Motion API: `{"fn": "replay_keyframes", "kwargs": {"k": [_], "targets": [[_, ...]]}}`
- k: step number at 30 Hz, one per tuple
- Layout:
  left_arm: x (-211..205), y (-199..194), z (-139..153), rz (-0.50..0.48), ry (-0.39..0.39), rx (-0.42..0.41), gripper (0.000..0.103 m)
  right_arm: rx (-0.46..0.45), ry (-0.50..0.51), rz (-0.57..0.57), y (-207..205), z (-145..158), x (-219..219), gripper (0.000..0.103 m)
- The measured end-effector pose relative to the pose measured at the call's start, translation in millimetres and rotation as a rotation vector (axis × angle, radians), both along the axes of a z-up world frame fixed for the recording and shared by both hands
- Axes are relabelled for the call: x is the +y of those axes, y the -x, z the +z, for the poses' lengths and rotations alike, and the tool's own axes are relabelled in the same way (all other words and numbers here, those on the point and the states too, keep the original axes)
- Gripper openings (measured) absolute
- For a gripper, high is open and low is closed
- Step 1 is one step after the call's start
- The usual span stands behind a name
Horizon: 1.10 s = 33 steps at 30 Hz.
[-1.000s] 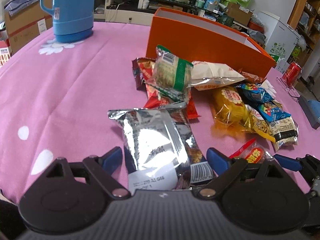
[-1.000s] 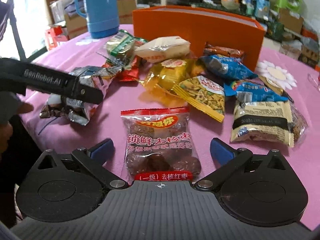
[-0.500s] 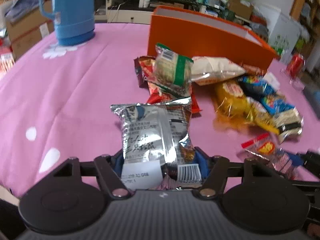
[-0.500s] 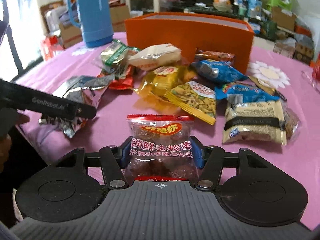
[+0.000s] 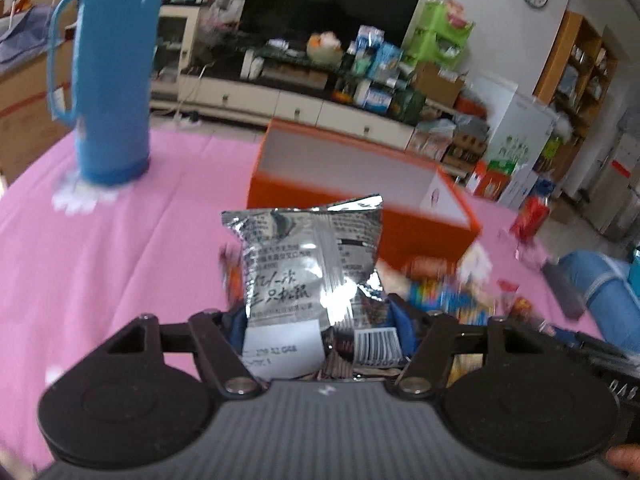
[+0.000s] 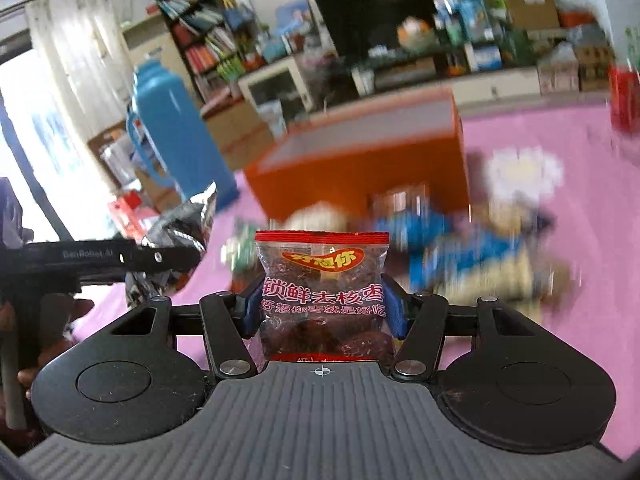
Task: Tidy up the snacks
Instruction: 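Lift both bags over the orange box and open both tools to release them, then grasp the green-striped cracker pack with the left tool while the right tool reaches toward the snacks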
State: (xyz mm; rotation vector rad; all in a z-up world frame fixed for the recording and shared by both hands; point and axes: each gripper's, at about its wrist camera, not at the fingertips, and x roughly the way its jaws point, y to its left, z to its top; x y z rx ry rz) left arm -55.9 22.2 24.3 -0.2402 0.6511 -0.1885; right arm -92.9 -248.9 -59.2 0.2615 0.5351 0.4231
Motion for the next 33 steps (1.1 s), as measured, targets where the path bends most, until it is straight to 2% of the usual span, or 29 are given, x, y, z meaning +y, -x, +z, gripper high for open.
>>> {"fn": "replay_keyframes", "kwargs": {"k": [2, 6, 9, 12, 13, 14, 15, 16, 17, 18, 20, 22, 27, 28, 33], "targets": [[-2, -26, 10, 0.014, 0.006, -0.025, 0.066, -0.052, 0.011, -0.008, -24, 19, -2, 0.042], [-8, -91, 21, 0.032, 0.008, -0.058, 0.066, -0.15, 0.096, -0.075, -86, 49, 4, 0.042], [-17, -138, 22, 0.023, -0.001, -0.061, 0.066, -0.182, 0.135, -0.094, -144, 59, 16, 0.042], [-27, -178, 13, 0.007, -0.028, -0.053, 0.066, -0.191, 0.195, -0.096, -197, 56, 33, 0.042], [-31, -188, 8, -0.008, -0.035, -0.05, 0.068, -0.192, 0.209, -0.093, -211, 53, 38, 0.042], [-34, -198, 3, -0.019, -0.043, -0.048, 0.074, -0.194, 0.217, -0.088, -222, 49, 43, 0.044], [-36, -206, -2, -0.02, -0.054, -0.041, 0.086, -0.192, 0.226, -0.086, -231, 44, 47, 0.047], [-35, -211, -7, -0.014, -0.06, -0.033, 0.092, -0.172, 0.242, -0.094, -242, 36, 51, 0.055], [-33, -213, -10, -0.004, -0.058, -0.033, 0.092, -0.145, 0.259, -0.107, -250, 30, 54, 0.063], [-31, -213, -11, 0.0, -0.052, -0.031, 0.092, -0.128, 0.268, -0.101, -254, 25, 55, 0.065], [-25, -209, -7, 0.003, -0.034, -0.036, 0.092, -0.15, 0.288, -0.087, -250, 20, 54, 0.077], [-21, -199, 3, 0.01, -0.02, -0.071, 0.092, -0.179, 0.32, -0.121, -244, 23, 51, 0.084], [-22, -164, 14, 0.012, -0.064, -0.119, 0.094, -0.209, 0.251, -0.125, -223, 39, 39, 0.088], [-22, -156, 14, 0.008, -0.079, -0.119, 0.098, -0.216, 0.254, -0.125, -217, 41, 37, 0.088], [-12, -107, -4, 0.019, -0.128, -0.095, 0.099, -0.203, 0.226, -0.116, -189, 41, 23, 0.088]]}}
